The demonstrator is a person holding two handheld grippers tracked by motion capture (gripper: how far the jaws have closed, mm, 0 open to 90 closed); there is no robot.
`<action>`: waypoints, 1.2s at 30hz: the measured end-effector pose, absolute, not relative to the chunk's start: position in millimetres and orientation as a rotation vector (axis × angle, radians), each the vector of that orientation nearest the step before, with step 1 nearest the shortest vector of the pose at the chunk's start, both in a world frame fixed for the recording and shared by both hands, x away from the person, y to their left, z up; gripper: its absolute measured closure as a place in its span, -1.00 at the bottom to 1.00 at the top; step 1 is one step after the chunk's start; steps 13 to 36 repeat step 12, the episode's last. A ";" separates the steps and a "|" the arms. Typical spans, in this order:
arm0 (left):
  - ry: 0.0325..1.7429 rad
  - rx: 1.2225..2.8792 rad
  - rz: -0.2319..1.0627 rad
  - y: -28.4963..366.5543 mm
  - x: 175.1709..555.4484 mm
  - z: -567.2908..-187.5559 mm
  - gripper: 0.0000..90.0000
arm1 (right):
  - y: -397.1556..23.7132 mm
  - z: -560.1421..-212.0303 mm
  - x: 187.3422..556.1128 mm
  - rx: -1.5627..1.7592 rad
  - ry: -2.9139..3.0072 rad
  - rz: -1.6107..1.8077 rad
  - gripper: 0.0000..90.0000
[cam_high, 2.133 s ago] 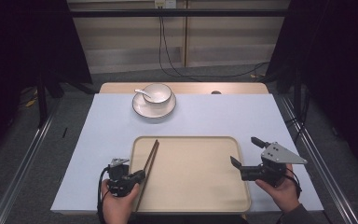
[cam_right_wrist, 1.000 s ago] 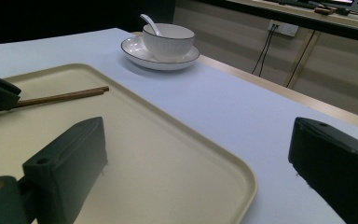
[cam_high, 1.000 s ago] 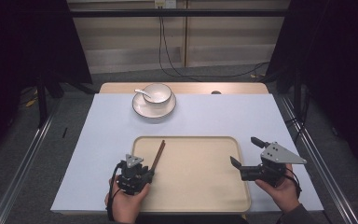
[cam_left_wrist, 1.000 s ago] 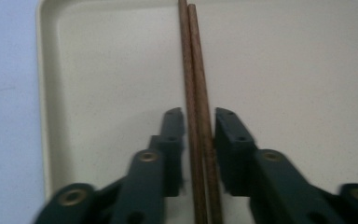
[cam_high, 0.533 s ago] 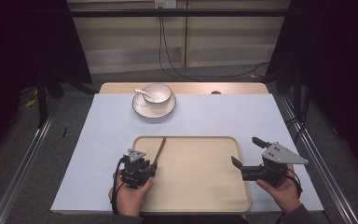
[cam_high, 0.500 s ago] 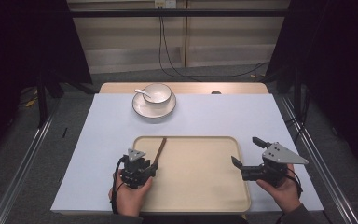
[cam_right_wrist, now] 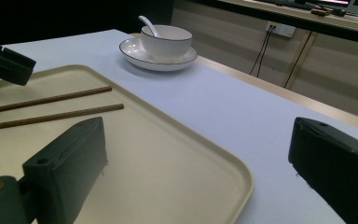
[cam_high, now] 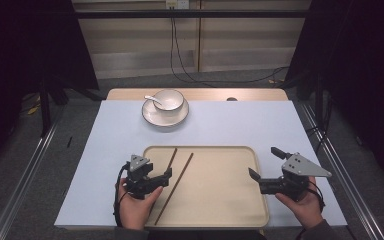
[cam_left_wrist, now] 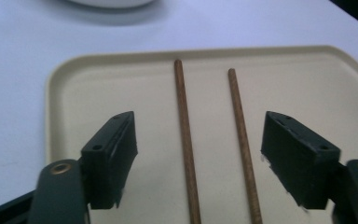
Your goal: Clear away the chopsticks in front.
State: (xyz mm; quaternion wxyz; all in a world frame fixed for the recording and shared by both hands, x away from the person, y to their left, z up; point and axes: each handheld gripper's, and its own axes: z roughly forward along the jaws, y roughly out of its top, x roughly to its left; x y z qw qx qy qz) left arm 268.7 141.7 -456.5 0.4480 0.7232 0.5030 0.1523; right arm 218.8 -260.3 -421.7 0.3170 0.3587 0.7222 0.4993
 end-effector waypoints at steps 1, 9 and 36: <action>1.245 1.790 0.377 141.7 268.7 -456.5 -0.46 | -260.3 -421.7 218.8 0.944 1.901 1.314 -0.92; 1.192 1.731 0.412 150.6 269.0 -445.3 -0.63 | -260.3 -421.8 218.5 0.948 1.905 1.313 -0.92; 1.187 1.731 0.419 152.4 269.3 -443.3 -0.63 | -260.3 -421.9 219.1 0.948 1.905 1.316 -0.92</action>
